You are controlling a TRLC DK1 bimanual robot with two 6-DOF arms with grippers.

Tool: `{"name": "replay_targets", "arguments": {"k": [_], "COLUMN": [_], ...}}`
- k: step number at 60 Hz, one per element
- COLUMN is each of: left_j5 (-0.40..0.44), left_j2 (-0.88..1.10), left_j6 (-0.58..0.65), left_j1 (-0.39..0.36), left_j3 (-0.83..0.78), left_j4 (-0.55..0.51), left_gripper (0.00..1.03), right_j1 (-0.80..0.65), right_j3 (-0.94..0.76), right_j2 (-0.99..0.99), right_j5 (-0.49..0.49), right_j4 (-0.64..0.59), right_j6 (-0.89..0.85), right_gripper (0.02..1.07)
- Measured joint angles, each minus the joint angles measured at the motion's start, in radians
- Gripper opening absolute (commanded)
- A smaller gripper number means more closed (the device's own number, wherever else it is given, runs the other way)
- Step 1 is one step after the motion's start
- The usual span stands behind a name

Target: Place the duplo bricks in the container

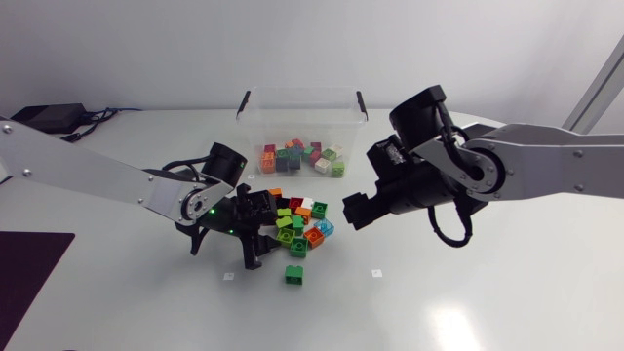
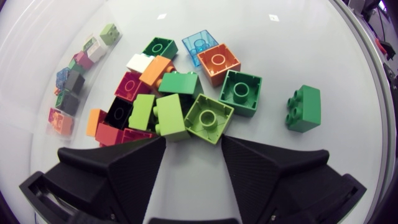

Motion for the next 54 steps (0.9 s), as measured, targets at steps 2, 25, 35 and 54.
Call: {"name": "replay_targets", "arguments": {"k": [2, 25, 35, 54], "left_j5": [0.002, 0.053, 0.044, -0.051], "left_j2": [-0.004, -0.153, -0.088, 0.002], "left_j6": [0.000, 0.005, -0.005, -0.216], "left_j1": [0.000, 0.000, 0.000, -0.016], "left_j3": [-0.003, -0.113, -0.062, 0.113], "left_j4": [0.000, -0.008, -0.008, -0.161], "left_gripper": [0.60, 0.60, 0.60, 0.60], "right_j1": [0.000, 0.009, 0.029, 0.026], "right_j3": [-0.003, -0.004, -0.007, -0.046], "right_j2": [0.002, 0.004, 0.010, 0.009], "right_j5": [0.000, -0.003, -0.003, -0.003], "right_j4": [0.000, 0.000, 0.000, 0.000], "right_j6": [0.000, -0.015, -0.016, -0.023], "right_gripper": [0.93, 0.93, 0.93, 0.93]}}
